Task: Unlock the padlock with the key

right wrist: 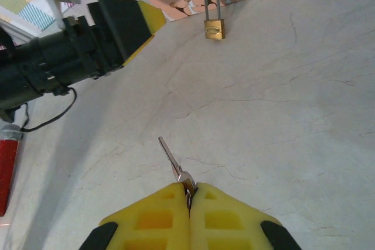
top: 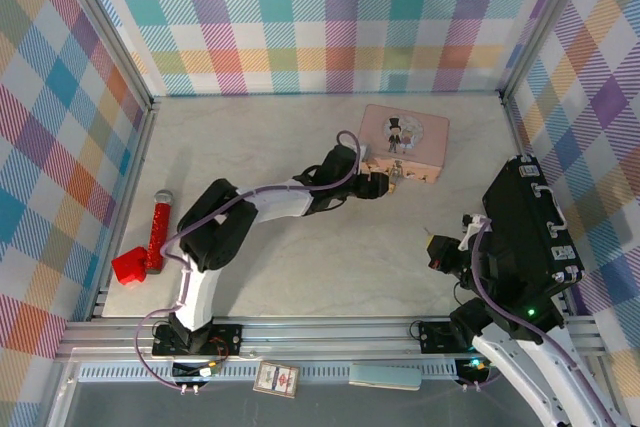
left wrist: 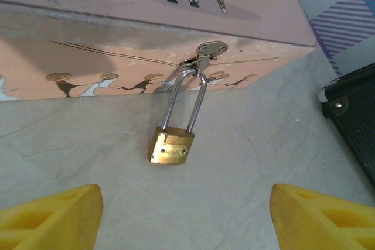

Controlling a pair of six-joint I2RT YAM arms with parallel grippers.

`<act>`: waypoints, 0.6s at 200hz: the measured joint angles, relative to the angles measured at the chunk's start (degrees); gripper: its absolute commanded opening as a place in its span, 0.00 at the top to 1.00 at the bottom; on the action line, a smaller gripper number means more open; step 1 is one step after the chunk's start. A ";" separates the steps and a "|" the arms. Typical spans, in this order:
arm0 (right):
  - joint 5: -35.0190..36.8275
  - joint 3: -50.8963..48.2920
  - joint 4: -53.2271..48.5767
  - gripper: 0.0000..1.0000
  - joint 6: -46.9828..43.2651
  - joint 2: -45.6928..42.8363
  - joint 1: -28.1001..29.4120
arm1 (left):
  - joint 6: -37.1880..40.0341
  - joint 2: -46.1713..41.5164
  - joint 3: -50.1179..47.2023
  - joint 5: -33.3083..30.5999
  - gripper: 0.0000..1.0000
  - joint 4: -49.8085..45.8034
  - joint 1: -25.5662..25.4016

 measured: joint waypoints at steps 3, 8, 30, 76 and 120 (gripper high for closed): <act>0.13 0.00 -0.15 1.00 0.00 -0.17 0.00 | 0.00 0.57 0.39 -0.07 0.25 0.07 -0.11; 0.22 0.00 -0.42 1.00 0.15 -0.42 0.00 | -0.02 1.46 1.11 -0.15 0.26 0.11 -0.22; 0.37 0.00 -1.20 1.00 0.68 -1.55 0.00 | 0.00 5.22 4.31 -0.63 0.26 0.28 -0.61; -0.02 -0.02 -1.20 1.00 1.27 -3.58 0.00 | 0.04 11.61 10.01 -2.38 0.29 0.35 -0.63; -1.27 -0.28 -0.98 1.00 1.49 -3.41 0.00 | 0.31 16.20 16.09 -2.56 0.35 -0.02 -0.70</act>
